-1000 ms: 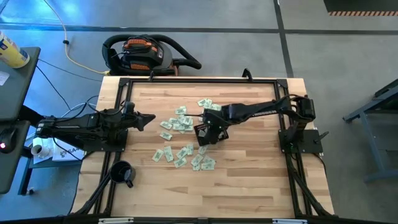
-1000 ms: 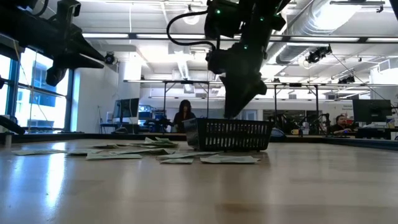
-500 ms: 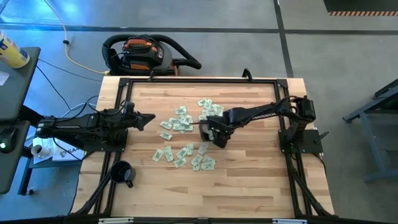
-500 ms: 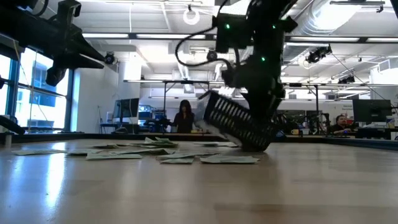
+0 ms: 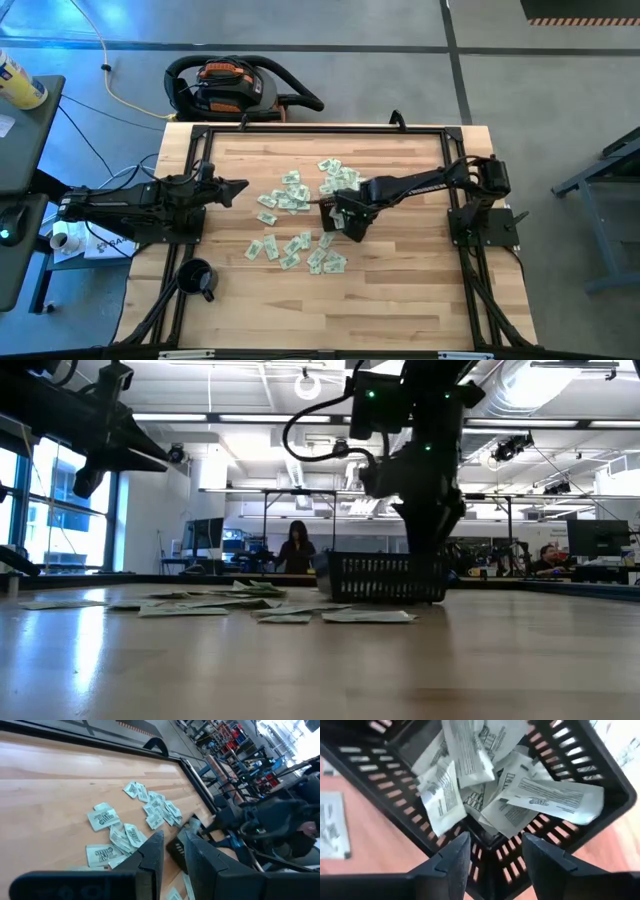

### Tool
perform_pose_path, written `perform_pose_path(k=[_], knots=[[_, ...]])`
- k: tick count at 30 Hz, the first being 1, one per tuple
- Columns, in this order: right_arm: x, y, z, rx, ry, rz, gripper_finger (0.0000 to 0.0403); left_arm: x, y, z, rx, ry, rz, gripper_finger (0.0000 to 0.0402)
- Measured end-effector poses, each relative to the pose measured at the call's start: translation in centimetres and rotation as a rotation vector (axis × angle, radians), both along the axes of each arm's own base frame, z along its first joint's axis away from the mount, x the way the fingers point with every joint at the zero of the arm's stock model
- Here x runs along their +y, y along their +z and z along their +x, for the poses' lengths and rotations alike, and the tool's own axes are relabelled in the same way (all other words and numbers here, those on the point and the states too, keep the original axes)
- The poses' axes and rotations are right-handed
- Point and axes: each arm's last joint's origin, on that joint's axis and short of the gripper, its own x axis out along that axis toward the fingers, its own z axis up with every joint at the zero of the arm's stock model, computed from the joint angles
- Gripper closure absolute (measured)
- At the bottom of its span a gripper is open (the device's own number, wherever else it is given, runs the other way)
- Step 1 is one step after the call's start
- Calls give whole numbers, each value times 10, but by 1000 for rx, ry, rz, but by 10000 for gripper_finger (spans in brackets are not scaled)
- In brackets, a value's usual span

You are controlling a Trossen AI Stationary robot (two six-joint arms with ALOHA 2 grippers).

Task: Pick and place Stevia / Truvia into bins
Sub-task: Adjust the black bin, then put the green stevia packet into the black bin

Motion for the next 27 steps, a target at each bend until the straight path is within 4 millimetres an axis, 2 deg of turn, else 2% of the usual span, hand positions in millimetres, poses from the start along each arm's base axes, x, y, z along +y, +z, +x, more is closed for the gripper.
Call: perform_pose_path(k=[12,19,23,27], knots=[[36,6,-14,72,-113,8,217,1,0,-1,10,25,16,291],[55,27,-22,-31,-205,-66,219,1,0,0,23,17,42,291],[57,38,-26,-104,-224,-133,214,1,0,0,23,17,42,291],[43,43,-7,-257,-144,-115,213,1,0,0,23,16,42,291]])
